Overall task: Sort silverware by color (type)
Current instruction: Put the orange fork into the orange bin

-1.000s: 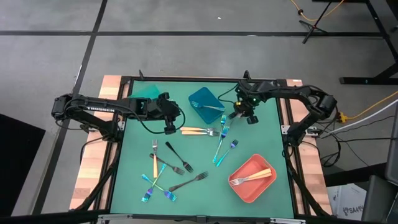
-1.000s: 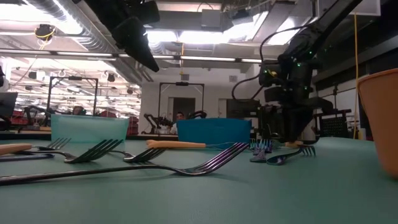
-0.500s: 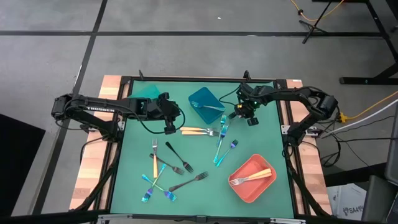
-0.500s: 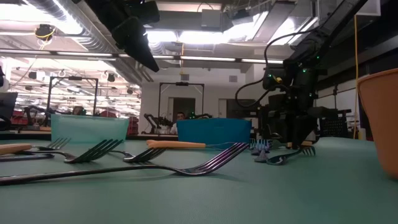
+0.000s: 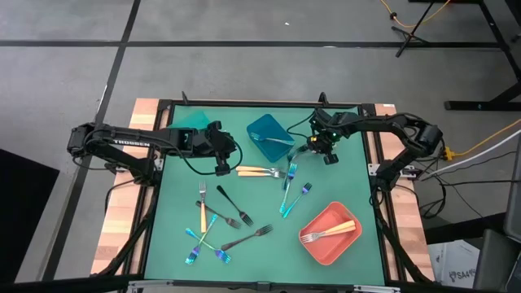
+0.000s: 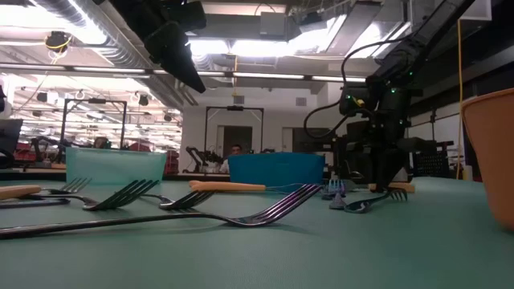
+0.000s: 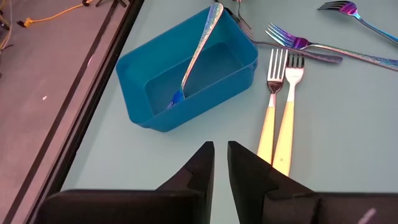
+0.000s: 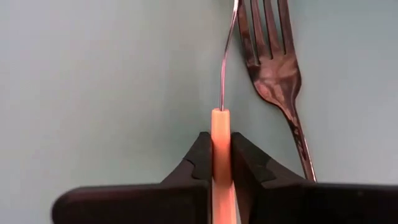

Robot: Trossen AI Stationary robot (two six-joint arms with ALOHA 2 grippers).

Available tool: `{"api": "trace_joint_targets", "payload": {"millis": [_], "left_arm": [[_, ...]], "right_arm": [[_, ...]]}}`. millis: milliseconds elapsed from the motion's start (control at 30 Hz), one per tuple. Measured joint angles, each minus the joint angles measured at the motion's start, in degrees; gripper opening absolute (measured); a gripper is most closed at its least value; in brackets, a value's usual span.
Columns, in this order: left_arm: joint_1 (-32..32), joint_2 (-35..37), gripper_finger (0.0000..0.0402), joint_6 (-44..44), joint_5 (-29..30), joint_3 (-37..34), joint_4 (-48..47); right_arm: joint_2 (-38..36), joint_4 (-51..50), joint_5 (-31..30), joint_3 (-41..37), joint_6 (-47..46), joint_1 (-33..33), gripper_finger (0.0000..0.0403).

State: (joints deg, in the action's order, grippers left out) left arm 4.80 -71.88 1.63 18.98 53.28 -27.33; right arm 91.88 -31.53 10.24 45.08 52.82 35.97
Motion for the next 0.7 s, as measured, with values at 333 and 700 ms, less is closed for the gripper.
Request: {"api": "trace_joint_targets", "payload": {"millis": [333,700], "left_arm": [[-0.01,0.0,0.0039,0.0,0.0,0.0,0.0],[-0.01,0.0,0.0039,0.0,-0.02,-0.01,0.0]], "right_arm": [[0.33,-4.72,-0.51,2.32,-0.04,-0.01,0.0012],[0.31,-16.97,-6.66,8.26,-0.02,0.0,0.0012]]}}
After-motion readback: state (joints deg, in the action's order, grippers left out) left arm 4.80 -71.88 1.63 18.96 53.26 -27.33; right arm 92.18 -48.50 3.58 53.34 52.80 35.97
